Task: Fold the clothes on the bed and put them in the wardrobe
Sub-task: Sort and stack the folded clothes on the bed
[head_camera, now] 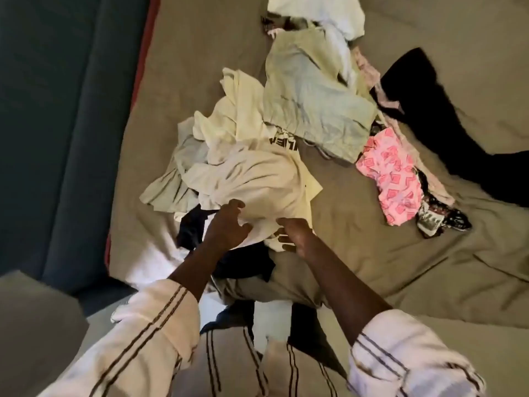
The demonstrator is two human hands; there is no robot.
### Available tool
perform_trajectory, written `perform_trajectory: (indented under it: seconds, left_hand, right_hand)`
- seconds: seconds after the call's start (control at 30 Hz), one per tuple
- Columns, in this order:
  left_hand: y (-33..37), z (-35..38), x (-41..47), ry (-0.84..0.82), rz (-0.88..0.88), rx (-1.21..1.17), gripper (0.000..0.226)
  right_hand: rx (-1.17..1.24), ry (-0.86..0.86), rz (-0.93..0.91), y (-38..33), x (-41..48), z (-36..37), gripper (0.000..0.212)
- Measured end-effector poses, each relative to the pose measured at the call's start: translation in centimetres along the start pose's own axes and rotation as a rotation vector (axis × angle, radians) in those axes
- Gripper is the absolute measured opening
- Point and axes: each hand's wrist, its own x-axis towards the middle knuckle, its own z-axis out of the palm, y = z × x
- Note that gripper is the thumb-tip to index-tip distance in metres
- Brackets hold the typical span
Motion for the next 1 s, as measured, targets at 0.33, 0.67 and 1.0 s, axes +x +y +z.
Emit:
perform_trajectory:
  seconds: [0.33, 0.67, 1.0]
  left_hand:
    - [-3.4, 0.4, 4.5, -0.141, -0.023, 0.025, 0.083]
    - [1.2, -2.6, 0.1, 0.179, 0.392, -0.063, 0.064]
    - [13.7, -13.9, -4.5, 0.048, 0.466, -0.338, 0.02]
  right_hand:
    - [0.329, 0.035, 0.051, 1.8, 7.2, 5.1, 0.017]
    - [0.793, -0.096, -0.097, -6.5, -2.7, 2.9, 0.02]
    - [1.043, -0.206, -0.539, -11.3, -14.0, -3.4, 0.025]
